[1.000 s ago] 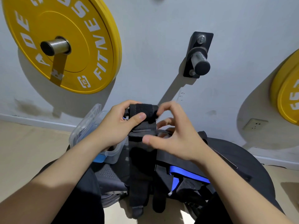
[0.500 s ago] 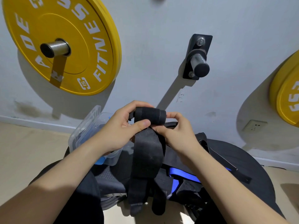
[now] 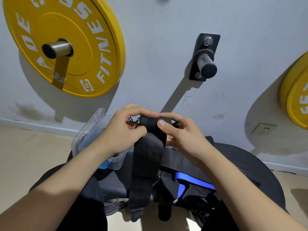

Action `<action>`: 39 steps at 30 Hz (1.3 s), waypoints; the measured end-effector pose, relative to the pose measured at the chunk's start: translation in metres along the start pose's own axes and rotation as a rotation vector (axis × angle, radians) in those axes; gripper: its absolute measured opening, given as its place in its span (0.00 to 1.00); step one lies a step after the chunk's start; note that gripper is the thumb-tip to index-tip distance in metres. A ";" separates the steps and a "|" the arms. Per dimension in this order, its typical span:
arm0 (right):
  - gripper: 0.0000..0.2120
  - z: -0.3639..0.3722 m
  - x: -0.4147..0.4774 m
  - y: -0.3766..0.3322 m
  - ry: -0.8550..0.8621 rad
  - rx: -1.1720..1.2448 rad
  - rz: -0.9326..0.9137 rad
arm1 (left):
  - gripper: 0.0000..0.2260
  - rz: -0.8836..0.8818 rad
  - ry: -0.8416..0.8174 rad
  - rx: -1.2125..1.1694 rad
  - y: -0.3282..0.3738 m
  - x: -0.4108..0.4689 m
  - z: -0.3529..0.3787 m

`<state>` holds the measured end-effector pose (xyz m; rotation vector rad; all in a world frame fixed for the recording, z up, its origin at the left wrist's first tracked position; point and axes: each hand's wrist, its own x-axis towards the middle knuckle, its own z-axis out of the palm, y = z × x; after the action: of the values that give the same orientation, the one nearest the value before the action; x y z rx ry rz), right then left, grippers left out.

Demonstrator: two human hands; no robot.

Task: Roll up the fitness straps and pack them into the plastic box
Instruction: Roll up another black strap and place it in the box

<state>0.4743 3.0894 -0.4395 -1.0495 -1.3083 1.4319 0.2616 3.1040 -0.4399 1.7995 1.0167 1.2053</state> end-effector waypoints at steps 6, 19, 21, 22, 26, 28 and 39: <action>0.22 0.001 -0.004 0.002 -0.004 -0.092 -0.159 | 0.16 -0.154 -0.077 -0.078 -0.009 0.001 0.003; 0.21 0.003 0.000 0.000 0.014 -0.111 0.005 | 0.14 -0.042 -0.132 -0.138 -0.012 0.000 0.001; 0.13 0.001 -0.001 -0.001 0.037 -0.114 -0.073 | 0.17 -0.144 -0.136 -0.157 -0.009 -0.002 0.004; 0.10 0.001 -0.002 -0.001 0.034 -0.092 -0.094 | 0.22 -0.207 -0.133 -0.169 -0.007 -0.001 0.004; 0.15 0.001 -0.004 -0.003 0.048 -0.061 -0.116 | 0.22 -0.219 -0.133 -0.084 -0.007 -0.001 0.005; 0.17 0.004 -0.003 -0.006 0.012 -0.033 -0.115 | 0.22 -0.222 -0.097 -0.167 -0.005 0.000 0.007; 0.31 0.014 -0.013 0.020 -0.054 -0.610 -0.080 | 0.17 -0.336 -0.161 -0.567 -0.004 0.003 0.011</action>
<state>0.4626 3.0728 -0.4581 -1.3299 -1.8664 1.0204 0.2716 3.1071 -0.4455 1.2056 0.7477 0.9927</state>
